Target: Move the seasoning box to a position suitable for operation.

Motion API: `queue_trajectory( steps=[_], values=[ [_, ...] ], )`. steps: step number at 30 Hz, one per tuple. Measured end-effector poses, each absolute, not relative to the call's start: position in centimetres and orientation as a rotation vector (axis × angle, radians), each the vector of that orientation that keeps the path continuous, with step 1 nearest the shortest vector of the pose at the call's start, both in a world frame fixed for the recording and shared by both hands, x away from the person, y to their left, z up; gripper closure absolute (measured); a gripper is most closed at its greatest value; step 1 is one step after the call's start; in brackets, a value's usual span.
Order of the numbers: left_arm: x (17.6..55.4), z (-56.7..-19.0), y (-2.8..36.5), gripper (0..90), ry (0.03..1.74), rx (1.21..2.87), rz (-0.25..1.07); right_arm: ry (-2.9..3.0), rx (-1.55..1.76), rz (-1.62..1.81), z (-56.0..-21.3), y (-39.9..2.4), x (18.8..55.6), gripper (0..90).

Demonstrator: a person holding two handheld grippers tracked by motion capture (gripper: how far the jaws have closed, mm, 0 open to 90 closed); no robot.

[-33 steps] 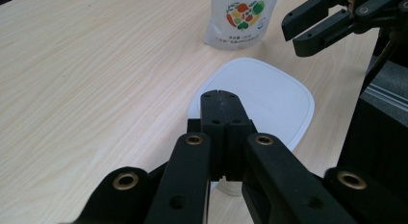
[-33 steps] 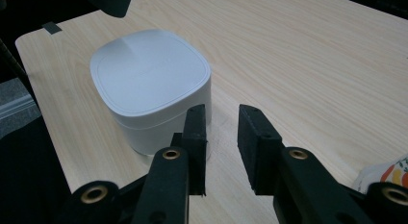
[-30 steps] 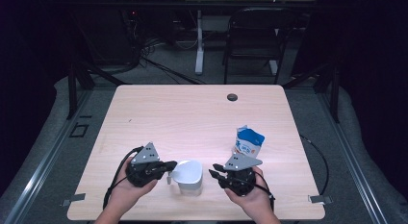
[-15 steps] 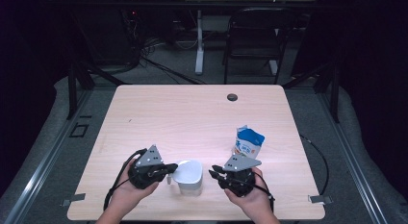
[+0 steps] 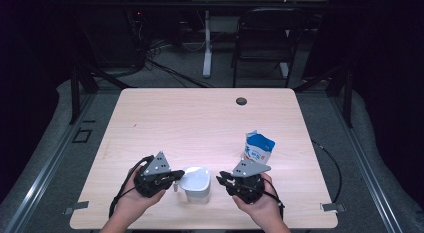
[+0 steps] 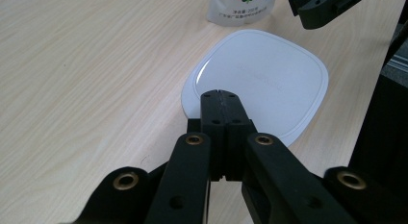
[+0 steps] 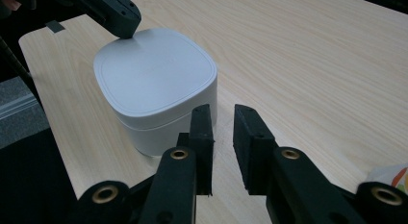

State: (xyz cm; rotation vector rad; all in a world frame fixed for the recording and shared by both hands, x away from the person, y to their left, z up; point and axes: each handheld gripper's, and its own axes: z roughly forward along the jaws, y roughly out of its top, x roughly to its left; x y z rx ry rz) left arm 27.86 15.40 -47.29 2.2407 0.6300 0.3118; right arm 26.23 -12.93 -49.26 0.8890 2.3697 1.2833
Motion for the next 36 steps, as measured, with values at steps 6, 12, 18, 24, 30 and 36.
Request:
queue_trajectory(
  steps=[6,12,18,24,30,36],
  values=[
    [27.84,-47.27,15.39,90.0,0.633,2.243,0.314,2.376,0.892,1.282,-49.39,-13.06,26.19,77.3],
    [27.93,-47.36,15.38,90.0,0.630,2.233,0.313,2.371,0.901,1.290,-49.32,-13.23,26.08,76.9],
    [28.22,-47.35,15.47,90.0,0.624,2.234,0.294,2.371,0.909,1.300,-48.97,-13.01,26.62,76.2],
    [28.32,-47.23,15.18,90.0,0.623,2.248,0.302,2.361,0.906,1.291,-48.77,-13.13,26.65,75.7],
    [28.27,-47.22,15.03,90.0,0.615,2.252,0.312,2.364,0.935,1.285,-49.26,-13.59,26.83,75.4],
    [28.26,-47.19,15.08,90.0,0.615,2.255,0.308,2.376,0.915,1.279,-49.25,-13.16,26.72,75.0]
  ],
)
